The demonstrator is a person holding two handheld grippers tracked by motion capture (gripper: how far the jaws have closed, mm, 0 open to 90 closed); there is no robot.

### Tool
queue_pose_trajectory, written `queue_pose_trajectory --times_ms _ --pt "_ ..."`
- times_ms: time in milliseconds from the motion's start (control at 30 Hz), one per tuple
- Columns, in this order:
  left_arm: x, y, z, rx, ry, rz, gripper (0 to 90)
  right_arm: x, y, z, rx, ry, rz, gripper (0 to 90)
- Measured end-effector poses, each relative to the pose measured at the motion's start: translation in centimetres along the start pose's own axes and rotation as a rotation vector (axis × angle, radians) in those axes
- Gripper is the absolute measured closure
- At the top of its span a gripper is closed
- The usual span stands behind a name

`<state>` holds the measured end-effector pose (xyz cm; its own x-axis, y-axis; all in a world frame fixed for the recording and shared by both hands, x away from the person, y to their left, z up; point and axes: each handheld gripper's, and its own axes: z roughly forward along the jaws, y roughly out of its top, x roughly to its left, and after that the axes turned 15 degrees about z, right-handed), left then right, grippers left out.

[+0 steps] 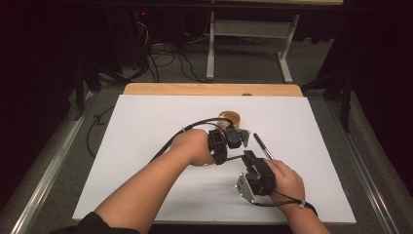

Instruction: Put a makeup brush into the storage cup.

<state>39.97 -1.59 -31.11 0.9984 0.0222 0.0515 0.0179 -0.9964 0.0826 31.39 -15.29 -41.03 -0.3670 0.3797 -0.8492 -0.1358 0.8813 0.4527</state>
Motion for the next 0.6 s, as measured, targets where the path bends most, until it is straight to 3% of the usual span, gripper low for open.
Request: queue_pose_trajectory --times_ms 400,600 --pt "-0.3 0.27 0.16 -0.001 -0.009 0.017 83.3 0.06 0.09 -0.08 -0.005 -0.009 -0.039 75.9" --pt "-0.21 0.22 0.08 -0.001 -0.011 0.015 83.3 0.14 0.07 -0.16 -0.012 -0.009 -0.057 81.0"
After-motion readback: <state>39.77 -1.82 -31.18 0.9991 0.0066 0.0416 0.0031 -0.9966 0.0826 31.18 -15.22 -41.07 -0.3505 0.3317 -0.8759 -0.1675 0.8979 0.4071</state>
